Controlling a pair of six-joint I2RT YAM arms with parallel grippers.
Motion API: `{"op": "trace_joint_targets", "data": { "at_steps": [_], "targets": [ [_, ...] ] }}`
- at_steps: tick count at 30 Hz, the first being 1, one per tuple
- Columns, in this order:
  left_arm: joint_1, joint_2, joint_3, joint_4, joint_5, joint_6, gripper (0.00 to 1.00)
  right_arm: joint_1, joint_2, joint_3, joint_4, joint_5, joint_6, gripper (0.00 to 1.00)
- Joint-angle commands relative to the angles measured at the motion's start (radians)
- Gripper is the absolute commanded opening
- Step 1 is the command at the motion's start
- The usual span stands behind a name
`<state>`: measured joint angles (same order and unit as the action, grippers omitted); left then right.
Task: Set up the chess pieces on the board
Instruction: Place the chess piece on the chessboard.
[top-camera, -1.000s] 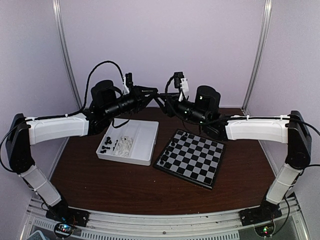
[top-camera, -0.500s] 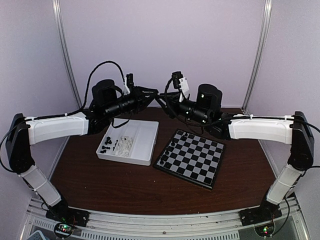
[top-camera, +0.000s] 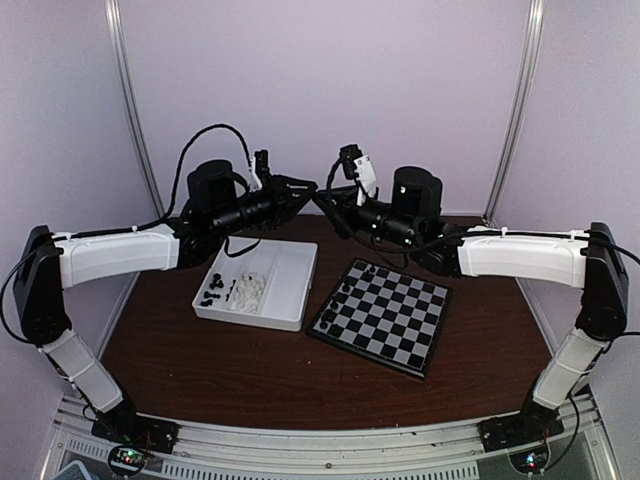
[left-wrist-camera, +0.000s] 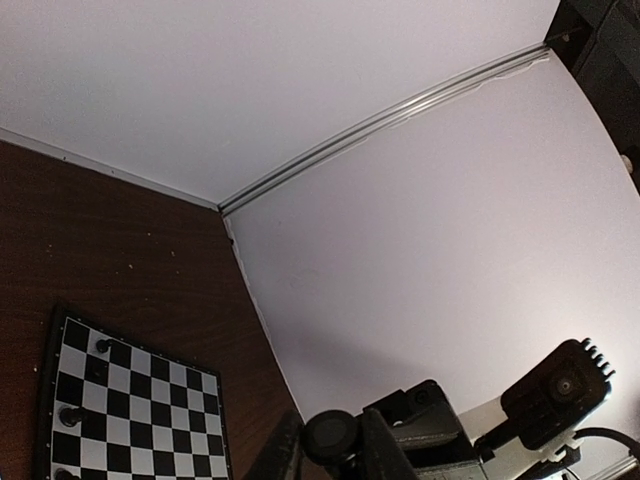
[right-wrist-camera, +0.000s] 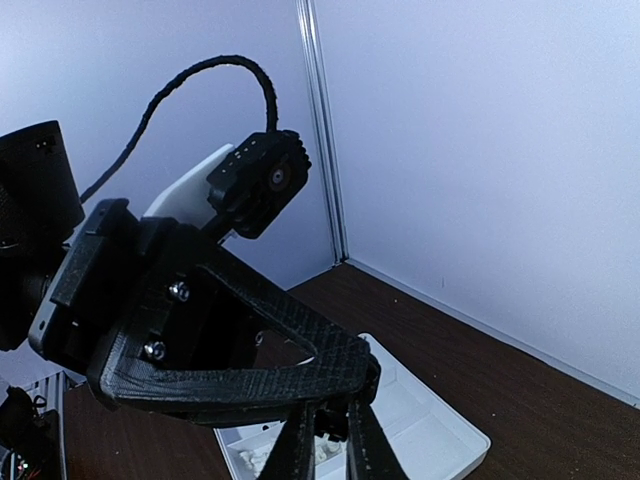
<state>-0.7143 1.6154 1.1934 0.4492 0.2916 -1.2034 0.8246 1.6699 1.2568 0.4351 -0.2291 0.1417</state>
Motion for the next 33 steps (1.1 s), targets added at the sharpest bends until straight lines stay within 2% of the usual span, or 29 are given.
{"op": "trace_joint_targets", "data": {
  "at_steps": [1,10,15,18,20,25,29,33],
  "targets": [
    [-0.005,0.014,0.024,0.042,0.018,0.000,0.23,-0.002,-0.027,0.026,0.006,0.007,0.007,0.07],
    [-0.004,-0.015,0.028,-0.009,-0.016,0.070,0.46,-0.004,-0.051,-0.010,-0.021,0.022,0.034,0.01],
    [0.017,-0.067,0.070,-0.162,-0.036,0.202,0.60,-0.013,-0.089,-0.065,-0.063,0.024,0.033,0.01],
    [0.051,-0.109,0.087,-0.257,-0.029,0.284,0.65,-0.025,-0.134,-0.103,-0.156,0.025,0.033,0.01],
    [0.075,-0.136,0.096,-0.335,-0.021,0.346,0.65,-0.034,-0.167,-0.105,-0.275,0.028,0.040,0.01],
    [0.125,-0.205,0.092,-0.489,0.009,0.522,0.66,-0.059,-0.206,-0.007,-0.734,0.027,0.056,0.03],
    [0.131,-0.243,0.094,-0.607,-0.021,0.665,0.66,-0.068,-0.161,0.083,-1.084,0.035,0.063,0.01],
    [0.131,-0.267,0.086,-0.667,-0.050,0.747,0.66,-0.088,-0.095,0.132,-1.311,0.042,0.089,0.00]
  ]
}}
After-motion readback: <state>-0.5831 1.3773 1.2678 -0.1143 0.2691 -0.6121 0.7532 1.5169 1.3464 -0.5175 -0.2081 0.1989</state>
